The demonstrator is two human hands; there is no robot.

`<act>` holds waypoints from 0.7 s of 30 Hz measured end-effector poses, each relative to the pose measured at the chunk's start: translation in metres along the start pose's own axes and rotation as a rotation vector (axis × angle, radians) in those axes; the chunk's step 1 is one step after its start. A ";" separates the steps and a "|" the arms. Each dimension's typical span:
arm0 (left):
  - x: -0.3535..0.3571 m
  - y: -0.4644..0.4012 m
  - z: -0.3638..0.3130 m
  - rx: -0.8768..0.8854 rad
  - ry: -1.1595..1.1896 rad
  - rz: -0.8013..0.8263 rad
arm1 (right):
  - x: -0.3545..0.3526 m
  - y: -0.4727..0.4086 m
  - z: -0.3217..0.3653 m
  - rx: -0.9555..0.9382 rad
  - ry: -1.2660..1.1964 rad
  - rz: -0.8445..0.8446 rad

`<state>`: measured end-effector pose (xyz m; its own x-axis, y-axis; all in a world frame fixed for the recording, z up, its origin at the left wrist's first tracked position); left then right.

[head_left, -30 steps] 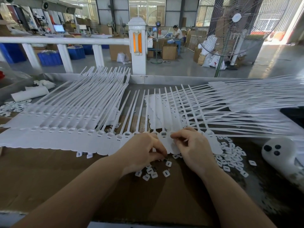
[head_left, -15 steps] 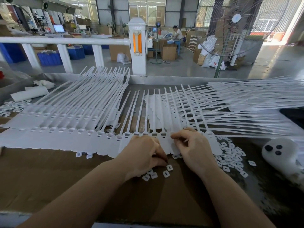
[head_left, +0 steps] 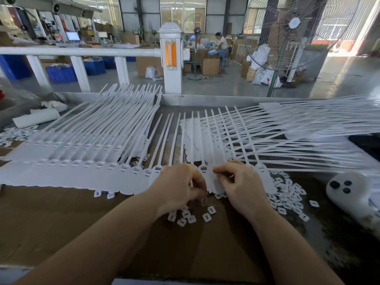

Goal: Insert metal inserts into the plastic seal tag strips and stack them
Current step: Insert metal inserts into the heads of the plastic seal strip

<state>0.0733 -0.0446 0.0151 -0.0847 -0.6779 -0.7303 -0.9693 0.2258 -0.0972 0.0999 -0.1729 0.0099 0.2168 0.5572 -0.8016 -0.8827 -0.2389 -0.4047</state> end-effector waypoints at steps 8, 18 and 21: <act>-0.015 -0.025 0.007 -0.103 0.190 -0.047 | 0.000 -0.001 -0.003 0.029 0.017 0.011; -0.010 -0.055 0.009 -0.236 0.098 -0.053 | -0.005 -0.002 -0.007 0.073 -0.045 -0.071; -0.005 -0.060 0.007 -0.234 0.070 -0.017 | -0.014 -0.003 -0.025 0.217 -0.150 -0.187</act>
<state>0.1333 -0.0495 0.0202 -0.0754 -0.7288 -0.6806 -0.9971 0.0509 0.0559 0.1100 -0.1993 0.0112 0.3340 0.6900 -0.6421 -0.9051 0.0445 -0.4230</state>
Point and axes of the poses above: each hand's wrist, its own y-axis away from the middle knuckle, its own x-axis out of the palm, z = x × y, the point moved 7 cm from there along -y, towards the middle knuckle, and after that the axes turned 14 degrees about y, right-handed, at the moved point
